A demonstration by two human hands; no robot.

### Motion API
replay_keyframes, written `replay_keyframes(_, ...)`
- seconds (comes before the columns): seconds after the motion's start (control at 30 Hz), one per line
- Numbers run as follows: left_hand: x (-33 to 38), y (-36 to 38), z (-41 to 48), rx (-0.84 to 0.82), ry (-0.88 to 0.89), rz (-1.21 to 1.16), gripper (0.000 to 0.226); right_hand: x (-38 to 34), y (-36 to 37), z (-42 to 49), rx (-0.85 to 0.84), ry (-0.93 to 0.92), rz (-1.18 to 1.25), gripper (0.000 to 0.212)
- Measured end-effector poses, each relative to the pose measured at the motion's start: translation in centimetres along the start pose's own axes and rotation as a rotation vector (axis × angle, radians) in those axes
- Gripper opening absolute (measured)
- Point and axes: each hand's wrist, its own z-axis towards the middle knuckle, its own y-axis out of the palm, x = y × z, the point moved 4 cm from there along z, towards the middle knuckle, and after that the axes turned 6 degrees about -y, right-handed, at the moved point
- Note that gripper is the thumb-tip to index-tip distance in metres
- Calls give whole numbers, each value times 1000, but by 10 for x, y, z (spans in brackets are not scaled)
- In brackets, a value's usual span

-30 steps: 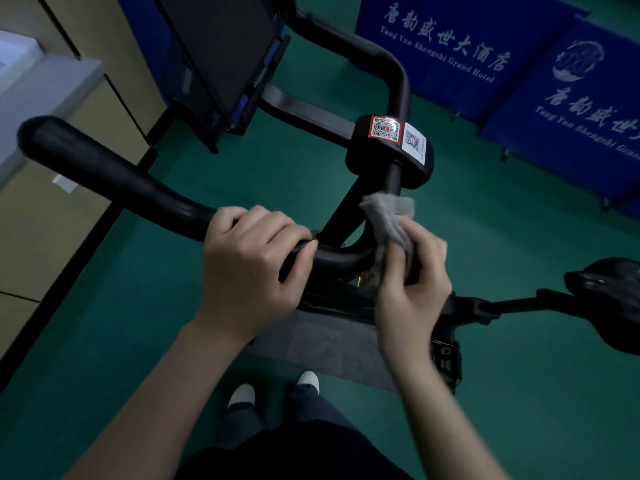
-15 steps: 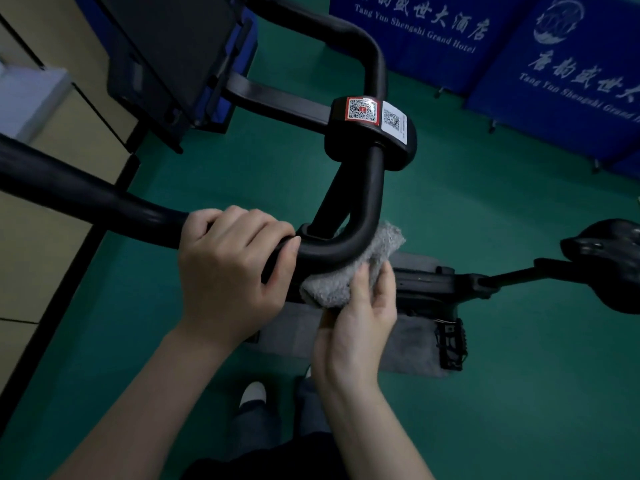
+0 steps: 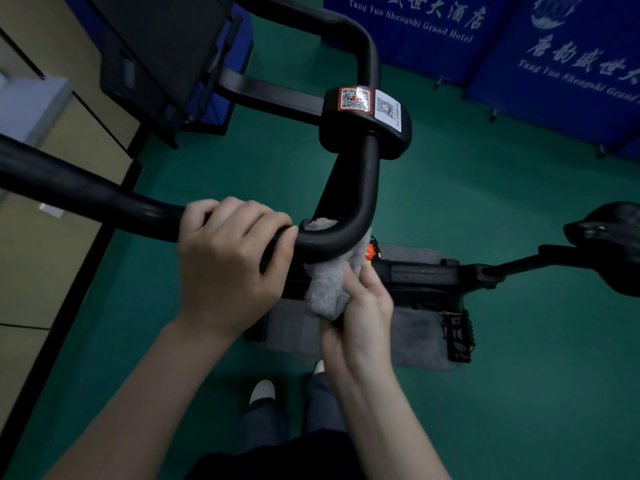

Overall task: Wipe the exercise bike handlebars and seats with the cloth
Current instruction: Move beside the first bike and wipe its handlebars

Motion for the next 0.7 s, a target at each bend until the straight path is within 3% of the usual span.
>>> replay_keyframes(0.2,20,1,8,-38,-34,-52,27,0,-3,-6,-85,43,-122,22)
replay_keyframes(0.27,32,5,11,-63,-34,-72,26,-11,-7,2,-38,-9,-125,23)
replay_keyframes(0.33,39,10,13,-92,-44,-75,27,-27,-13,15,61,-168,-180,23)
replay_keyframes(0.43,40,14,12,-111,-56,-51,27,-44,-8,21,92,-489,-504,19)
replay_keyframes(0.57,40,15,11,-85,-48,-67,25,-54,1,18,-15,-818,-840,21)
replay_keyframes(0.7,40,15,11,-68,-47,-80,24,-75,20,42,-172,-977,-1034,21)
